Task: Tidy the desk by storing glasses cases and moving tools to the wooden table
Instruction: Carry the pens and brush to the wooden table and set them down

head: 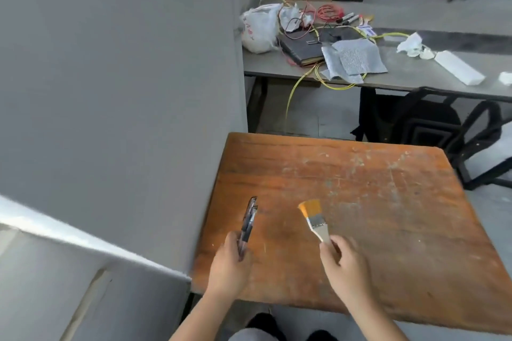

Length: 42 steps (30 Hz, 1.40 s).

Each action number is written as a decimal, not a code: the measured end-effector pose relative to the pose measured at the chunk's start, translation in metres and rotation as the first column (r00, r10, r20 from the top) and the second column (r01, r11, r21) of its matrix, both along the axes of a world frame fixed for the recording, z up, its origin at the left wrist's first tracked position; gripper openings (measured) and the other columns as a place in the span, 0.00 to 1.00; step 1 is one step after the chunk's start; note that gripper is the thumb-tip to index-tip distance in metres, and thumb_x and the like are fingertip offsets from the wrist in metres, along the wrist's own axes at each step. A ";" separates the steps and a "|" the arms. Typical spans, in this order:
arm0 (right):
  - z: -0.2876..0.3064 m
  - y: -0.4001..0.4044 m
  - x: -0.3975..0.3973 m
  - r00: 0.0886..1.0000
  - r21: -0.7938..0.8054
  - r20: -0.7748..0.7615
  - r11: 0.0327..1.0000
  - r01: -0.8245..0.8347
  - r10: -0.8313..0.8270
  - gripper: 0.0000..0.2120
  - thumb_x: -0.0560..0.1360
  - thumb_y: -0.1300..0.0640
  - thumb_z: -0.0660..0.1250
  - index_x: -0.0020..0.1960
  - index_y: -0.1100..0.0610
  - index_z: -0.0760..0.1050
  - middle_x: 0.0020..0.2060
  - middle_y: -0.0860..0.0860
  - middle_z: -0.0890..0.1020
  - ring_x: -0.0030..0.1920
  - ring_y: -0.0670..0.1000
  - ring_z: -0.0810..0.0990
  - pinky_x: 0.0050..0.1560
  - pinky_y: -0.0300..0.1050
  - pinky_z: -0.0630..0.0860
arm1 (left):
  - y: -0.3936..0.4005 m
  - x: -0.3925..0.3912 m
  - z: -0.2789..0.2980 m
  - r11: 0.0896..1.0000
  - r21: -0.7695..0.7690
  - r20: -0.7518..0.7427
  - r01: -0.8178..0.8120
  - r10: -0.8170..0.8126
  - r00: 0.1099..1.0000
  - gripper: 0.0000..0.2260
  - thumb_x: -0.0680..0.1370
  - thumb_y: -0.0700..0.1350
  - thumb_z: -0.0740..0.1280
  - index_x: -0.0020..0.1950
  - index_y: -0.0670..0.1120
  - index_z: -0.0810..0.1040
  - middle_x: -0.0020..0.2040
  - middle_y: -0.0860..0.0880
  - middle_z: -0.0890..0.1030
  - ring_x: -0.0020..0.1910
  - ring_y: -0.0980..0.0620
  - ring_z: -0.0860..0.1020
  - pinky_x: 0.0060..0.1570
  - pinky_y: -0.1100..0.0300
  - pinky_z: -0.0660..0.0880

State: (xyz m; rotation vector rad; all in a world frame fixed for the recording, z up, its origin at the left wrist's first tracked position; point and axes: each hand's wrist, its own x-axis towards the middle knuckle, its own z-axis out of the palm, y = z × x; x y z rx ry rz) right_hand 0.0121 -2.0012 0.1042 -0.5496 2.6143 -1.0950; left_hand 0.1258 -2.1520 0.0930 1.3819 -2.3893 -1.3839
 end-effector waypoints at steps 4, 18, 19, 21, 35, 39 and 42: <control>-0.008 -0.038 -0.041 0.999 0.200 0.024 0.978 -0.051 0.047 0.08 0.75 0.59 0.60 0.42 0.62 0.72 0.40 0.54 0.70 0.38 0.54 0.69 0.36 0.44 0.59 | -0.041 -0.045 -0.005 0.998 -0.051 0.025 -0.031 0.033 0.999 0.10 0.76 0.39 0.58 0.57 0.42 0.69 0.52 0.41 0.78 0.50 0.41 0.77 0.44 0.56 0.71; -0.032 -0.171 -0.110 0.993 0.393 0.000 0.913 -0.110 0.119 0.11 0.77 0.57 0.55 0.54 0.63 0.67 0.52 0.60 0.73 0.48 0.60 0.78 0.45 0.52 0.76 | -0.108 -0.145 -0.031 0.951 -0.307 0.294 -0.039 0.134 0.946 0.12 0.78 0.46 0.57 0.57 0.41 0.70 0.59 0.42 0.74 0.59 0.44 0.69 0.57 0.53 0.69; -0.033 -0.175 -0.109 0.993 0.427 0.000 0.898 -0.110 0.121 0.11 0.77 0.57 0.54 0.54 0.63 0.66 0.53 0.60 0.73 0.49 0.60 0.79 0.45 0.51 0.77 | -0.110 -0.148 -0.032 0.946 -0.322 0.300 -0.040 0.142 0.943 0.12 0.78 0.46 0.58 0.58 0.42 0.70 0.59 0.42 0.74 0.59 0.44 0.69 0.57 0.53 0.69; -0.034 -0.177 -0.109 0.991 0.491 0.010 0.863 -0.118 0.130 0.11 0.77 0.55 0.54 0.55 0.61 0.64 0.53 0.58 0.74 0.50 0.58 0.80 0.46 0.48 0.77 | -0.114 -0.151 -0.034 0.939 -0.343 0.323 -0.037 0.155 0.934 0.13 0.77 0.47 0.58 0.59 0.43 0.68 0.60 0.42 0.73 0.61 0.44 0.69 0.58 0.53 0.68; -0.033 -0.183 -0.114 0.977 0.489 0.102 0.846 -0.213 0.188 0.13 0.77 0.49 0.54 0.53 0.59 0.66 0.51 0.55 0.79 0.51 0.56 0.79 0.44 0.46 0.75 | -0.115 -0.142 -0.037 0.930 -0.367 0.231 0.013 0.078 0.970 0.13 0.77 0.51 0.58 0.55 0.46 0.72 0.54 0.46 0.78 0.53 0.48 0.75 0.53 0.56 0.73; -0.031 -0.179 -0.112 0.972 0.459 0.119 0.856 -0.237 0.204 0.14 0.77 0.49 0.54 0.54 0.59 0.65 0.52 0.56 0.78 0.51 0.56 0.79 0.42 0.46 0.73 | -0.115 -0.142 -0.033 0.932 -0.362 0.233 0.011 0.079 0.969 0.13 0.77 0.52 0.58 0.55 0.46 0.71 0.54 0.46 0.77 0.53 0.49 0.75 0.52 0.58 0.73; -0.030 -0.168 -0.111 0.966 0.391 0.124 0.883 -0.259 0.228 0.13 0.77 0.51 0.56 0.54 0.60 0.67 0.52 0.56 0.77 0.50 0.57 0.78 0.44 0.47 0.73 | -0.113 -0.136 -0.023 0.941 -0.333 0.158 -0.057 0.115 0.981 0.14 0.76 0.50 0.59 0.57 0.44 0.71 0.55 0.44 0.77 0.54 0.47 0.75 0.52 0.57 0.73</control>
